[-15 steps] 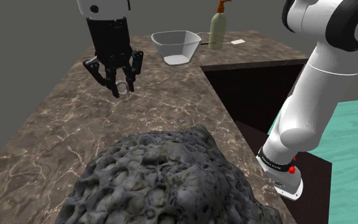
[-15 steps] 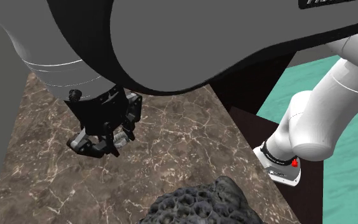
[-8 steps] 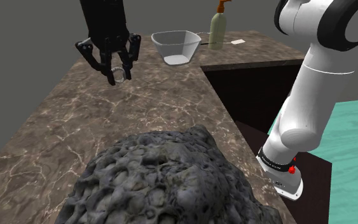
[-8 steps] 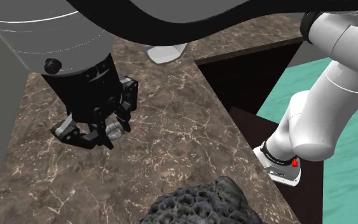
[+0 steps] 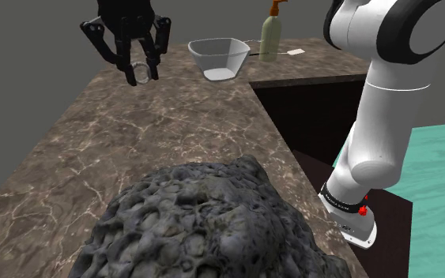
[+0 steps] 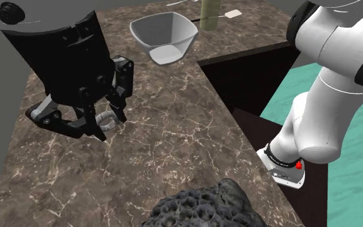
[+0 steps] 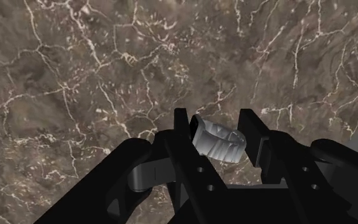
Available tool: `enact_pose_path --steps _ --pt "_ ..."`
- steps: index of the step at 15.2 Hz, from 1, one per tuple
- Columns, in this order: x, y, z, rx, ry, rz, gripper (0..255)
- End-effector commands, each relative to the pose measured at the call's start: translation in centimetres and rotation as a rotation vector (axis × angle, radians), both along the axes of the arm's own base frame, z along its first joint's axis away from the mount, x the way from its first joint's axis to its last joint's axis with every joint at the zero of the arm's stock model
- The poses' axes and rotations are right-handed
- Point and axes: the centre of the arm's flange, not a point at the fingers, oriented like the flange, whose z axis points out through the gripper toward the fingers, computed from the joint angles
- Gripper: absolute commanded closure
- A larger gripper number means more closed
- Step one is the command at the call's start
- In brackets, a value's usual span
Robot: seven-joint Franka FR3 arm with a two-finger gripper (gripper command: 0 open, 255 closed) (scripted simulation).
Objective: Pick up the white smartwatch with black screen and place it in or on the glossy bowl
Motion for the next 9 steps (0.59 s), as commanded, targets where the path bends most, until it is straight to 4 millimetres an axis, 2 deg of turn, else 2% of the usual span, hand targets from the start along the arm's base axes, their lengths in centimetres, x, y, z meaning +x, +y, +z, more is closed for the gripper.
enact_pose_path --steps 1,5,9 --pt "0.0 -0.1 1.1 0.000 0.000 0.000 255" --pt "0.0 -0.1 2.8 0.000 0.000 0.000 255" --pt "1.8 -5.0 2.8 0.000 0.000 0.000 255"
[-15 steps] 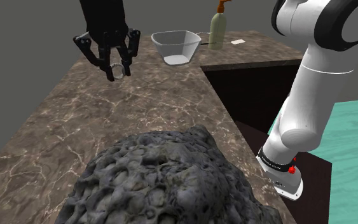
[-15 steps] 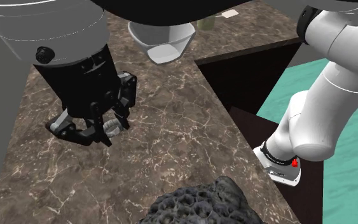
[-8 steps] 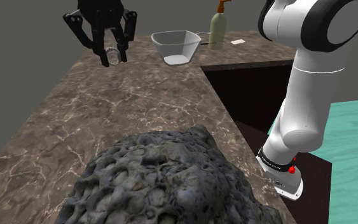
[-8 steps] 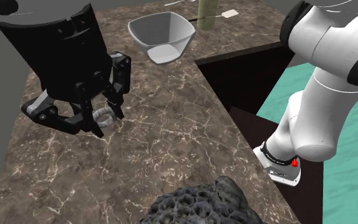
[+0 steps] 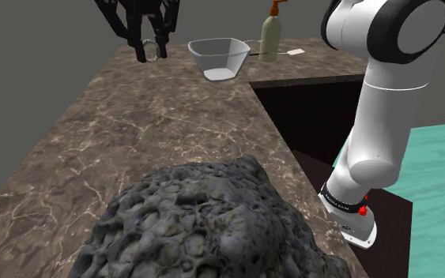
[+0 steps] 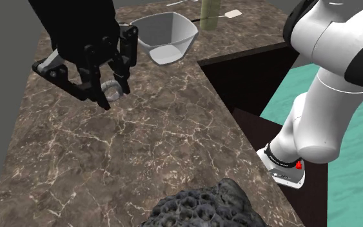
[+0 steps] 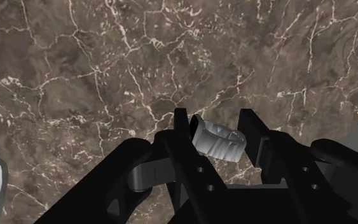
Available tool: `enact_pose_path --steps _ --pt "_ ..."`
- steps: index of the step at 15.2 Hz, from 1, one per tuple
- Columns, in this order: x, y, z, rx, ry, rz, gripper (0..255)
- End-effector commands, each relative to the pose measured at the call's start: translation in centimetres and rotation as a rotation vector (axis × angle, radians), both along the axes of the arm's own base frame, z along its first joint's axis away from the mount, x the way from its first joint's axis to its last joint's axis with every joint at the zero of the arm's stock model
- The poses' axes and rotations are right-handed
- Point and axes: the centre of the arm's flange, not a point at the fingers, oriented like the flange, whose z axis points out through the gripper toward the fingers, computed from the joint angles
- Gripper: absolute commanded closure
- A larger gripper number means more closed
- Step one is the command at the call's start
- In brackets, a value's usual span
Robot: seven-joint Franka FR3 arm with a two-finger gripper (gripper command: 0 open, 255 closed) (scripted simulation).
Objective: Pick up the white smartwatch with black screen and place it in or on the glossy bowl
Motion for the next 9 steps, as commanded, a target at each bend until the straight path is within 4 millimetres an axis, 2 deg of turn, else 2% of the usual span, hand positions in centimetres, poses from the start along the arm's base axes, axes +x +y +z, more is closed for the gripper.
enact_pose_path --steps 1,9 --pt "0.9 -2.4 0.0 0.001 0.001 0.001 255" --pt "4.6 -12.3 0.0 0.001 0.001 0.001 255"
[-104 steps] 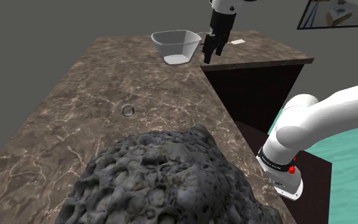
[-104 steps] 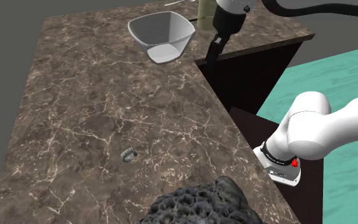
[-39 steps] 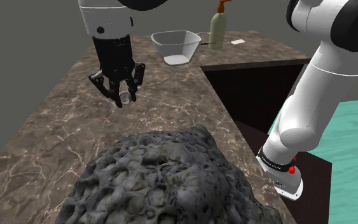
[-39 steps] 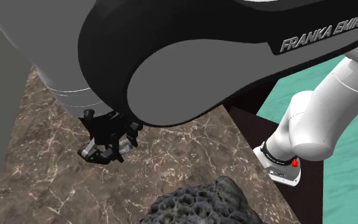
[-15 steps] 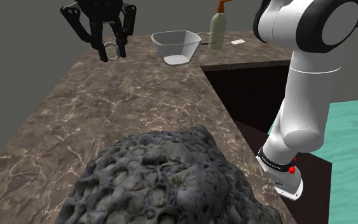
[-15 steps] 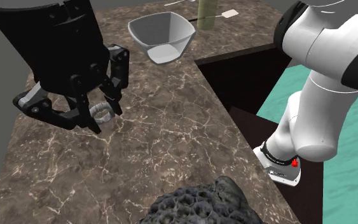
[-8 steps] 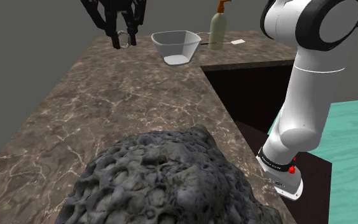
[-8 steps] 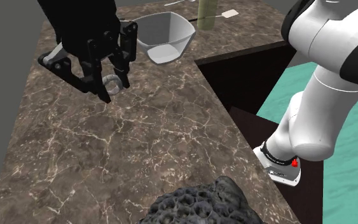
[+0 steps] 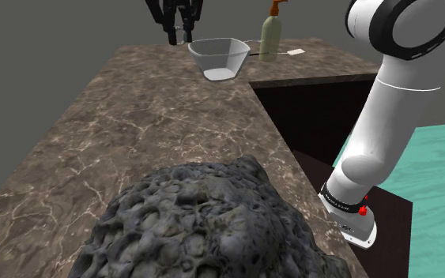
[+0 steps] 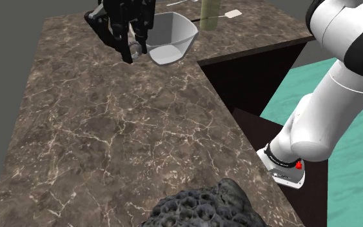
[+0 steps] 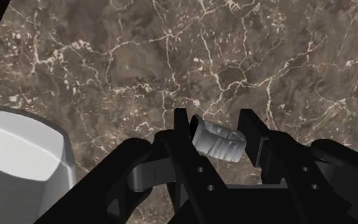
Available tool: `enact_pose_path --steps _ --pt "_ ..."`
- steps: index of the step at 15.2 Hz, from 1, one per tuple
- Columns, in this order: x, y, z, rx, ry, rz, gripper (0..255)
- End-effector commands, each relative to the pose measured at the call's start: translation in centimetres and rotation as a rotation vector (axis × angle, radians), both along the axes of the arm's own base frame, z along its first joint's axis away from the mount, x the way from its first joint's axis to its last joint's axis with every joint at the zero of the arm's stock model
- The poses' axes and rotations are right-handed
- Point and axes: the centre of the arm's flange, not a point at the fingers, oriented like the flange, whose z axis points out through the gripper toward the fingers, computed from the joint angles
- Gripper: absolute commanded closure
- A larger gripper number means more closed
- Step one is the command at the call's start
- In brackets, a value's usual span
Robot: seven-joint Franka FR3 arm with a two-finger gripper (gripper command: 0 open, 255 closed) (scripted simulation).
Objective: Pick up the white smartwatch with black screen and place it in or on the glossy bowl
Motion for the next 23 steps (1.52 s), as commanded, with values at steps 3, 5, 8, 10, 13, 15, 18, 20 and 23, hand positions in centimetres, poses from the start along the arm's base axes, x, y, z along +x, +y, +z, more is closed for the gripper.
enact_pose_path --steps 3,5,8,10,13,15,18,20,23 --pt "1.8 -4.9 -0.1 0.001 0.000 0.002 255" --pt "2.7 -7.4 -0.1 0.001 0.000 0.002 255" --pt "4.1 -11.1 0.0 0.001 0.000 0.002 255" --pt "5.0 -13.5 0.0 0.001 0.000 0.002 255" --pt "6.4 -17.2 0.0 0.001 0.000 0.002 255" --pt "7.4 -19.7 0.0 0.001 0.000 0.002 255" --pt "8.8 -23.4 0.0 0.001 0.000 0.002 255" --pt "9.9 -26.5 0.0 0.001 0.000 0.002 255" --pt "9.9 -26.5 -1.6 0.001 0.000 0.002 255"
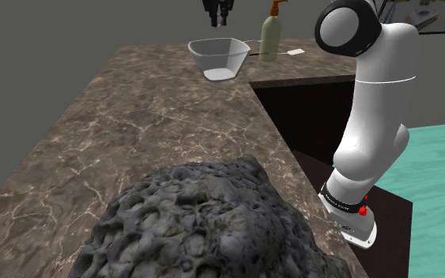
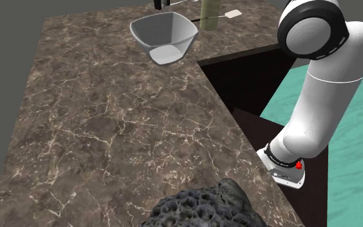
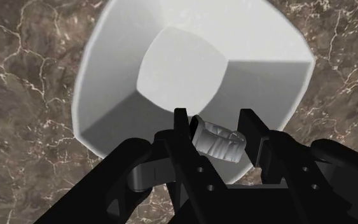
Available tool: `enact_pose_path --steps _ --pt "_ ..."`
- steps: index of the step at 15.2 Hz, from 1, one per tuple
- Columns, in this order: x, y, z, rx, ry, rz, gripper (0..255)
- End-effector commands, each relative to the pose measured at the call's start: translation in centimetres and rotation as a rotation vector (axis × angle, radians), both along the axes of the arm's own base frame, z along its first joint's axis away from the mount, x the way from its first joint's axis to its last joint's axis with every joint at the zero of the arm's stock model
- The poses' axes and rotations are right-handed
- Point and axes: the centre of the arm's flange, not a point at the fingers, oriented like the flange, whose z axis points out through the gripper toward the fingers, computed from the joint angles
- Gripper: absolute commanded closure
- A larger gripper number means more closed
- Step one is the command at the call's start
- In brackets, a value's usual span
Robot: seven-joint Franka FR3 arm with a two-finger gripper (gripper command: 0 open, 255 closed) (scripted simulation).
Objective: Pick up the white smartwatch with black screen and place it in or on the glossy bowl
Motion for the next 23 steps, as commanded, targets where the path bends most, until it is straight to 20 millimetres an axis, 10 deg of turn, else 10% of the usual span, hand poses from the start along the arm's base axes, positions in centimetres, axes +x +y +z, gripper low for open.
enact_pose_path --steps 1,10,18,19,23 --pt "-0.1 -0.2 -1.0 0.000 -0.001 0.000 255" --pt "0.0 -0.2 -5.8 0.000 -0.001 0.000 255" --pt "0.0 -0.2 -6.0 0.000 -0.001 0.000 255" --pt "0.0 -0.2 -6.0 0.000 -0.001 0.000 0" --pt "0.0 -0.2 -6.0 0.000 -0.001 0.000 0"
